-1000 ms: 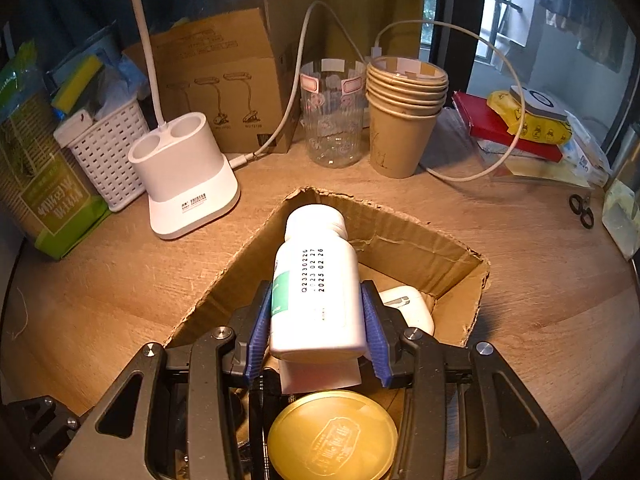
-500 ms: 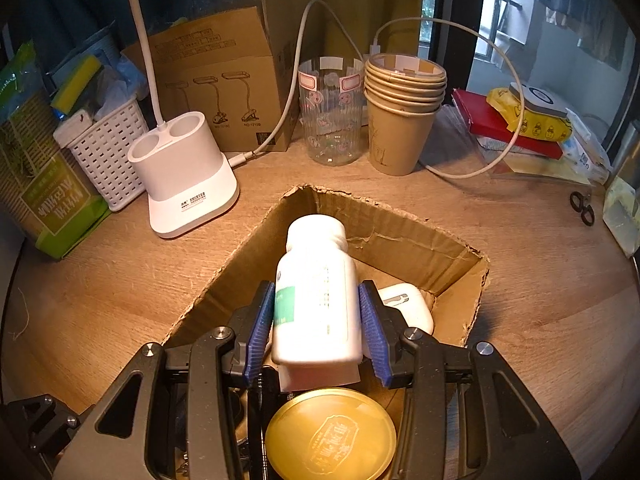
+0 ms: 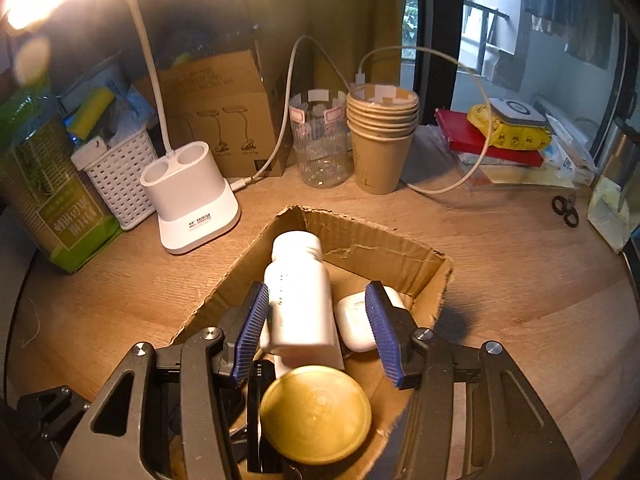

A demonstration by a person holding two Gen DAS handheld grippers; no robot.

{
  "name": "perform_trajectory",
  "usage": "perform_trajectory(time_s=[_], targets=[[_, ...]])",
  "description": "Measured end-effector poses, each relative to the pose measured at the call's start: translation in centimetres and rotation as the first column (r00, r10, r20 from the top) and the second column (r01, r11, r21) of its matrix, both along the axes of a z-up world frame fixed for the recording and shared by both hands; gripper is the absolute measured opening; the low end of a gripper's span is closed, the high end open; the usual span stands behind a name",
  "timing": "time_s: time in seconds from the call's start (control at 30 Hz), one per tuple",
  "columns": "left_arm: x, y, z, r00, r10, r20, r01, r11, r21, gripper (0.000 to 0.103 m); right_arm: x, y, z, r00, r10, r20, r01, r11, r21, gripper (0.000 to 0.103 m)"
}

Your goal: Organize rigid objects

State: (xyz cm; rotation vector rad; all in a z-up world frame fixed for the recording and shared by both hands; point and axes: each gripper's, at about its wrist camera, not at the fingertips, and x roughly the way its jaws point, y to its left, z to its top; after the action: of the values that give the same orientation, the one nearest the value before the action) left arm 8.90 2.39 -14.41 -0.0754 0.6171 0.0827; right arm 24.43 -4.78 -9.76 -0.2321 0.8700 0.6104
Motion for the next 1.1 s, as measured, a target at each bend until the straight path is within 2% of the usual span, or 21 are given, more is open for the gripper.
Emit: perform_trajectory(time_s=[0.67,1.1], targets=[[0.2,-0.2,-0.1,1.0,0.006,-0.004,-0.006,1.0,0.021,0.007,-4.7,-5.6,2.7,0.993,-0.09,0.075,0.087,0.995,0.049,0.053],[0.1,-0.3,0.0,1.0,0.004,-0.003,-0.004,1.0,0.028,0.007,-8.8,-9.1,4.1,0.976,-0.168,0.139,0.156,0.983,0.095,0.053]])
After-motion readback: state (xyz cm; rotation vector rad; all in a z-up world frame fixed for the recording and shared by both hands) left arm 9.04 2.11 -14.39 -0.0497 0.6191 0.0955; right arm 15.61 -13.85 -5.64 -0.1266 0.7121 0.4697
